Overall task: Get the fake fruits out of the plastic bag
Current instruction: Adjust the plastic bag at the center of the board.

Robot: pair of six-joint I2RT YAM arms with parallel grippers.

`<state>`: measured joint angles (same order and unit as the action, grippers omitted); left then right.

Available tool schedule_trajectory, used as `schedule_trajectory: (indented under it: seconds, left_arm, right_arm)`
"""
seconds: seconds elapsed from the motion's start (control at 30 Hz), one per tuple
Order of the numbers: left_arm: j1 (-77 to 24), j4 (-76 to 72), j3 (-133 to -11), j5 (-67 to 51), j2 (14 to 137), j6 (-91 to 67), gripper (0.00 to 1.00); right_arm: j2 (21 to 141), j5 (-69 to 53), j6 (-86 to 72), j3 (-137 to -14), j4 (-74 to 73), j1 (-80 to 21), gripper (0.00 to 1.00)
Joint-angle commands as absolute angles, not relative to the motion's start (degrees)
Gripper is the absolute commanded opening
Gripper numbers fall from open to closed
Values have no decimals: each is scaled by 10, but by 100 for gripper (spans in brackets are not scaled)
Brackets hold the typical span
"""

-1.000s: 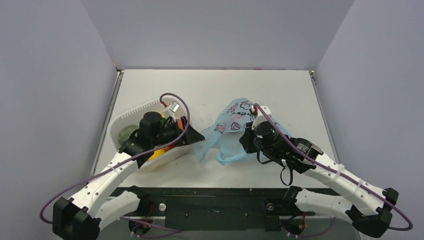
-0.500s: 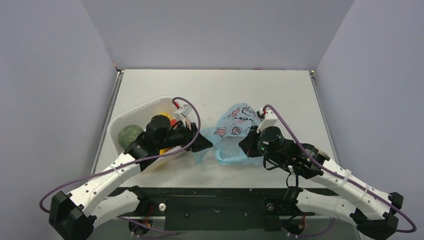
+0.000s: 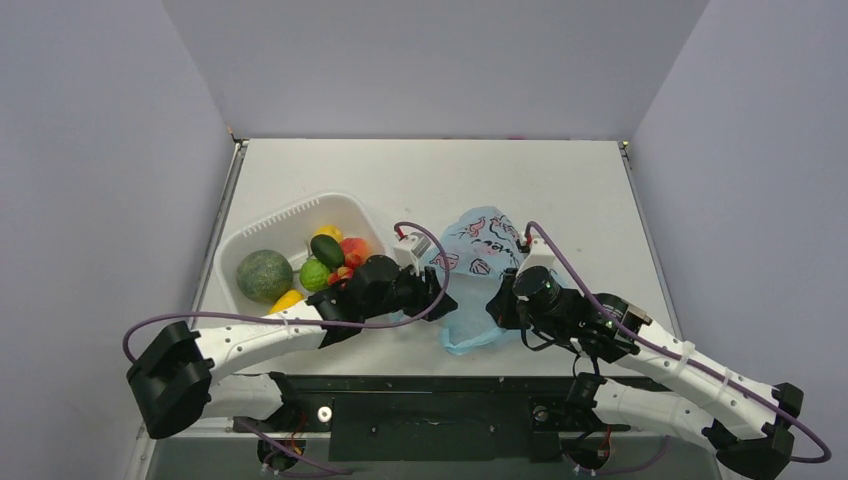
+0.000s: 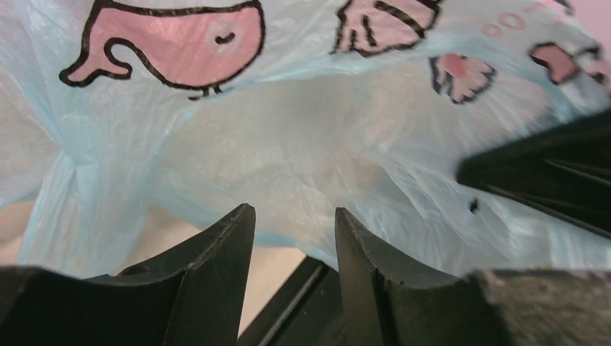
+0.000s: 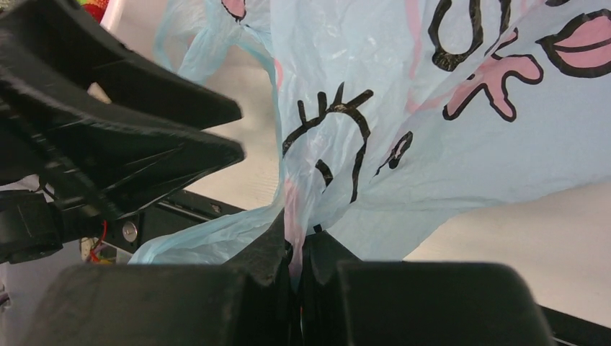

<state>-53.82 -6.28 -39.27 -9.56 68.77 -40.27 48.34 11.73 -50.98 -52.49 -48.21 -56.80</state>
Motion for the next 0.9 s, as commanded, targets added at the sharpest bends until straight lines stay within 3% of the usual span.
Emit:
schedule_trajectory:
  seconds: [0.0, 0.13, 0.2, 0.33, 0.6, 0.87]
  left_arm:
    - [-568, -206, -385, 41, 741, -405, 40]
    - [-605, -251, -405, 91, 788, -401, 28]
    - [-619, -268, -416, 119, 812, -402, 28]
    - [-624, -281, -437, 194, 862, -412, 37]
    - [-624, -388, -493, 284, 986, -352, 42]
    - [-622, -400, -530, 381, 1040, -289, 59]
  right_arm:
    - [480, 113, -491, -552, -476, -578, 0]
    - [470, 107, -474, -557, -478, -578, 0]
    - [466, 105, -470, -554, -481, -578, 0]
    - [450, 95, -462, -534, -472, -579, 0]
    - [417, 89, -445, -512, -474, -580, 0]
    - [400, 65, -447, -475, -462, -580, 0]
